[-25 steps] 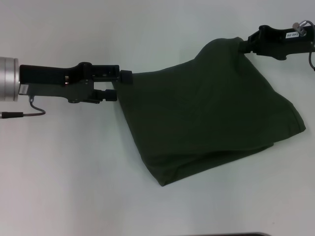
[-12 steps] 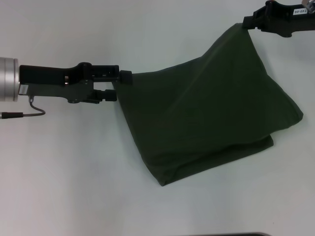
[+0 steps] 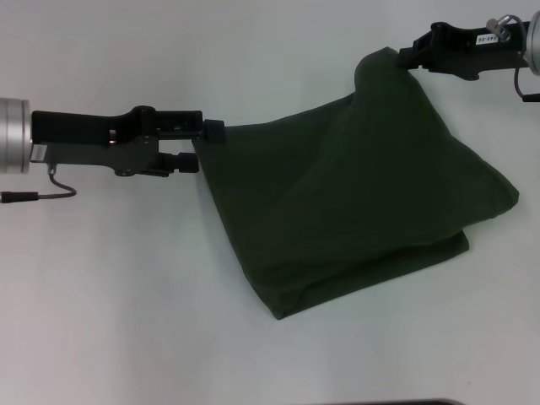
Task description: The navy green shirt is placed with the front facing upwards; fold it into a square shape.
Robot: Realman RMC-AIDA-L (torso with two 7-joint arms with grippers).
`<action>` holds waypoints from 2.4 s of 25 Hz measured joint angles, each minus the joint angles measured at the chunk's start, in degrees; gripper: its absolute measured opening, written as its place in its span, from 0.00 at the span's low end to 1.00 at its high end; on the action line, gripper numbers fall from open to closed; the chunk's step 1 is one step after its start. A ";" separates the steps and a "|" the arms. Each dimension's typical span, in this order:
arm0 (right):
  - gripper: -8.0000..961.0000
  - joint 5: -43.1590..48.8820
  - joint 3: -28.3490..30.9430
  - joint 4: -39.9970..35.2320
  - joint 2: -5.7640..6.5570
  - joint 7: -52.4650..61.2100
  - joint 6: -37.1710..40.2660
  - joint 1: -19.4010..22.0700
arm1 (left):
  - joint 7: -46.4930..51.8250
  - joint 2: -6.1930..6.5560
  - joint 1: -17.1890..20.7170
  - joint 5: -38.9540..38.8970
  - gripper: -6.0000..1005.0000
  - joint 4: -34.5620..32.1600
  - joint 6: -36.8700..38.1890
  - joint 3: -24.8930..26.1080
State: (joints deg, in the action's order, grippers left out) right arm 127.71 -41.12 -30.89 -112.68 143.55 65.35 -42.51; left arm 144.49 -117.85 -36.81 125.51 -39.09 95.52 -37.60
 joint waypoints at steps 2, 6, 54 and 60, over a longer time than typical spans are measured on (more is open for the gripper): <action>0.06 0.02 -0.36 0.06 0.23 -0.01 0.45 -0.05 | 0.00 0.01 0.04 0.00 0.86 0.05 0.00 0.00; 0.12 0.06 -0.46 -0.18 1.03 0.19 1.59 0.10 | 0.00 -0.03 0.18 0.00 0.85 0.15 0.00 -0.02; 0.48 3.05 3.20 -6.29 6.77 3.82 29.24 4.82 | 7.87 -0.25 -4.26 0.71 0.85 2.23 -20.11 -14.47; 0.48 3.08 3.24 -6.29 6.78 3.84 29.02 4.76 | 10.11 -0.69 -5.66 4.26 0.84 2.27 -24.98 -16.89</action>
State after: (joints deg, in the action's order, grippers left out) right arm 130.80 -37.88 -37.18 -105.90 147.39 94.36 -37.76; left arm 154.60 -118.54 -42.47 129.77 -36.83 70.54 -54.49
